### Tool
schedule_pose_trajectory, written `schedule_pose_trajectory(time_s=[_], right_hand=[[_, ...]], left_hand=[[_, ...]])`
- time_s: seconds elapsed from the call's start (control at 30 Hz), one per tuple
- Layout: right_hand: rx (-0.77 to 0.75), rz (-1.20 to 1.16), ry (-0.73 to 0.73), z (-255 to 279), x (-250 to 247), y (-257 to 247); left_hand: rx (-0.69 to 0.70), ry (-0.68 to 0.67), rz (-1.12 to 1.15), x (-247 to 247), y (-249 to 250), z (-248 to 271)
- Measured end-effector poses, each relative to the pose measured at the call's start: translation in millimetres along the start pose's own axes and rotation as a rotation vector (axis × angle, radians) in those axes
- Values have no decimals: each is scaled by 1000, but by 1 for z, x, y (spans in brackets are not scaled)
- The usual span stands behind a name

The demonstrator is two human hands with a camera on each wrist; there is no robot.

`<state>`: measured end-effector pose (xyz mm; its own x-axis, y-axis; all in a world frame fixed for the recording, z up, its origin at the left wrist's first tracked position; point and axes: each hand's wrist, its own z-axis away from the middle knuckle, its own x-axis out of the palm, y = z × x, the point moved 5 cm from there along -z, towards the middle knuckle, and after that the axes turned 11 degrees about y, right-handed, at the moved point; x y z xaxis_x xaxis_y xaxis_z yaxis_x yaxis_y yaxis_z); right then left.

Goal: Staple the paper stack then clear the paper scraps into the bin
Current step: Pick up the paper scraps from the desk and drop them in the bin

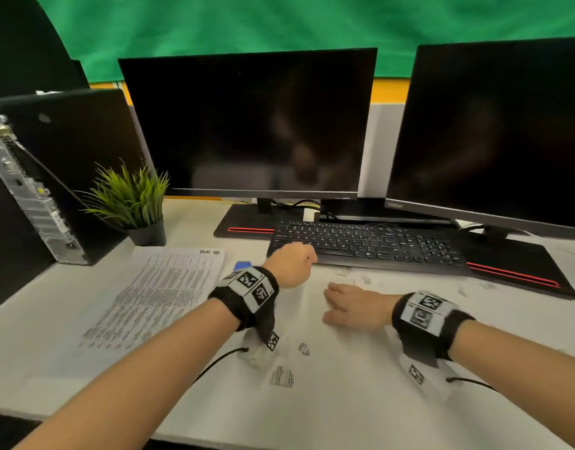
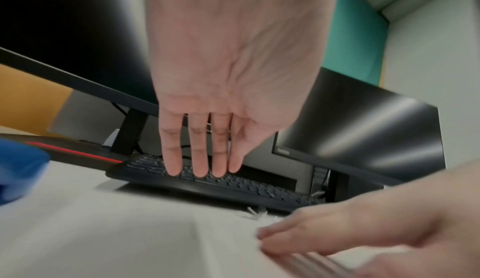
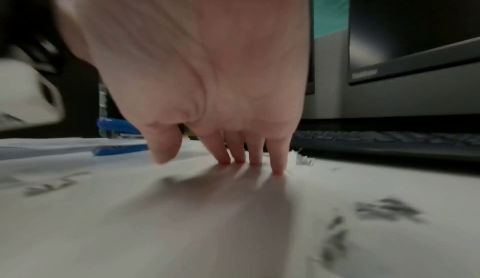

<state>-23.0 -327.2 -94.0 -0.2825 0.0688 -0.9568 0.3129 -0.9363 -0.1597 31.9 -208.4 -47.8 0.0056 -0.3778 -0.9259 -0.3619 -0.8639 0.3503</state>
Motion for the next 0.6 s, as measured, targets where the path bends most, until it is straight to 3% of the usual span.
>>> schedule_pose_trajectory(time_s=[0.1,0.17,0.3,0.6], right_hand=[[-6,-31,-79,35,-5,22],[18,-63,-37,50,-17,38],[130,-18,158,48,-37,63],[171,43,148,5,-38,57]], left_hand=[[43,-159,-91,25,18,-4],[91,-209,-137,37,30,-7],[101,-234,-171,55,46,-9],[134,-199,-305,74,61,-19]])
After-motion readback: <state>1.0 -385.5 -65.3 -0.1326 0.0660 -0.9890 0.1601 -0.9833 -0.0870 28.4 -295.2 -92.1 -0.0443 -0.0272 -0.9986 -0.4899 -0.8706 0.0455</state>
